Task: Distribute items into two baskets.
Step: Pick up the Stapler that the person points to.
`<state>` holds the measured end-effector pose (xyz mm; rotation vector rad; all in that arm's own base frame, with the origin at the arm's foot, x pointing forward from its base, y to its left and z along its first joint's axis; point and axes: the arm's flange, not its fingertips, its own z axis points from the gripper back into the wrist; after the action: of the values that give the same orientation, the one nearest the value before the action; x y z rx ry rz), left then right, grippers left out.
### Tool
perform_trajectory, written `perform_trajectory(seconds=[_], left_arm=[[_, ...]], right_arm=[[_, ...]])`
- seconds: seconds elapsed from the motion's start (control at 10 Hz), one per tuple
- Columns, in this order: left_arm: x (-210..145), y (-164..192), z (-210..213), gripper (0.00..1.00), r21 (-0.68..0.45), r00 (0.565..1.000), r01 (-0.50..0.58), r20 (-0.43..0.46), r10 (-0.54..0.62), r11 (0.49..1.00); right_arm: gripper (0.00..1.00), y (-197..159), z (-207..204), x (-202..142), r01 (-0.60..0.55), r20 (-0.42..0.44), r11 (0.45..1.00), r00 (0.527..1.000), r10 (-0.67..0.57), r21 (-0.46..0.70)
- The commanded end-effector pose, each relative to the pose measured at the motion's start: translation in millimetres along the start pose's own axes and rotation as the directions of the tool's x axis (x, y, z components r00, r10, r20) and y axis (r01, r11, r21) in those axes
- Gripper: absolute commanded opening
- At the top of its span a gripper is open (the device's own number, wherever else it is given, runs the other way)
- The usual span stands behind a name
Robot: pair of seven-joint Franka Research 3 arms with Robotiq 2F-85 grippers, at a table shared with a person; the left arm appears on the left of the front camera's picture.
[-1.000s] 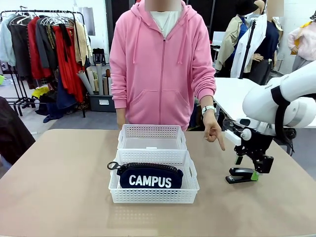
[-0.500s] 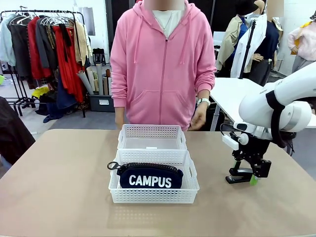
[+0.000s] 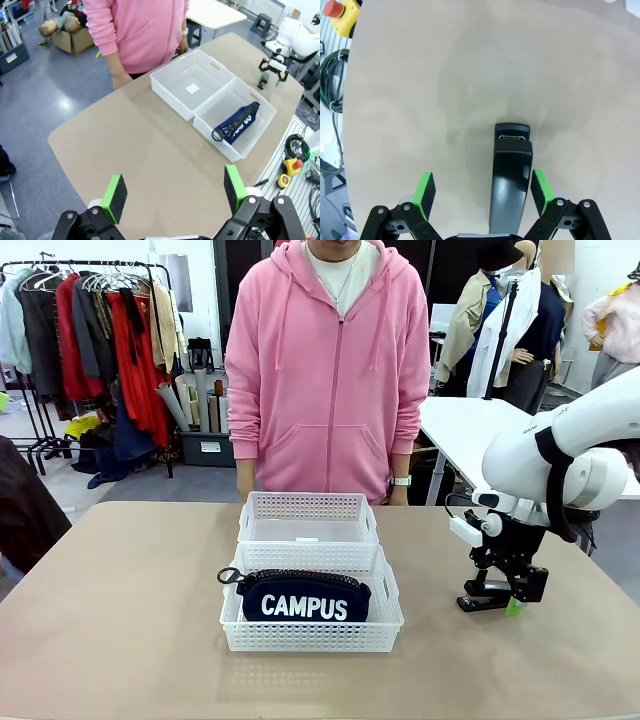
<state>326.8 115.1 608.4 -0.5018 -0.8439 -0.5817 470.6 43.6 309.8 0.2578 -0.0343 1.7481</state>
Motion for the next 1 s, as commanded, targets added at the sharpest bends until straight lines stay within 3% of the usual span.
perform_trajectory(seconds=[0.0, 0.2, 0.7, 0.8, 0.9], left_arm=[[0.9, -0.1, 0.3, 1.0, -0.001, 1.0, 0.006, 0.007, -0.006, 1.0], [0.9, -0.1, 0.3, 1.0, -0.001, 1.0, 0.006, 0.007, -0.006, 1.0], [0.9, -0.1, 0.3, 1.0, -0.001, 1.0, 0.006, 0.007, -0.006, 1.0], [0.9, -0.1, 0.3, 1.0, -0.001, 1.0, 0.006, 0.007, -0.006, 1.0], [0.9, -0.1, 0.3, 1.0, -0.001, 1.0, 0.006, 0.007, -0.006, 1.0]], right_arm=[[1.0, -8.4, -1.4, -1.7, -0.006, -0.001, 1.0, 1.0, 0.006, -0.013], [0.87, -10.5, -3.3, -2.5, -0.002, 0.002, 1.0, 1.0, 0.002, -0.015], [0.24, -11.1, -1.1, -3.0, -0.005, -0.004, 1.0, 1.0, 0.005, -0.012], [0.15, -10.8, -0.8, -3.3, -0.004, -0.002, 1.0, 1.0, 0.004, -0.011], [0.15, -11.1, -1.0, -3.8, 0.003, 0.0, 1.0, 1.0, -0.003, -0.011]])
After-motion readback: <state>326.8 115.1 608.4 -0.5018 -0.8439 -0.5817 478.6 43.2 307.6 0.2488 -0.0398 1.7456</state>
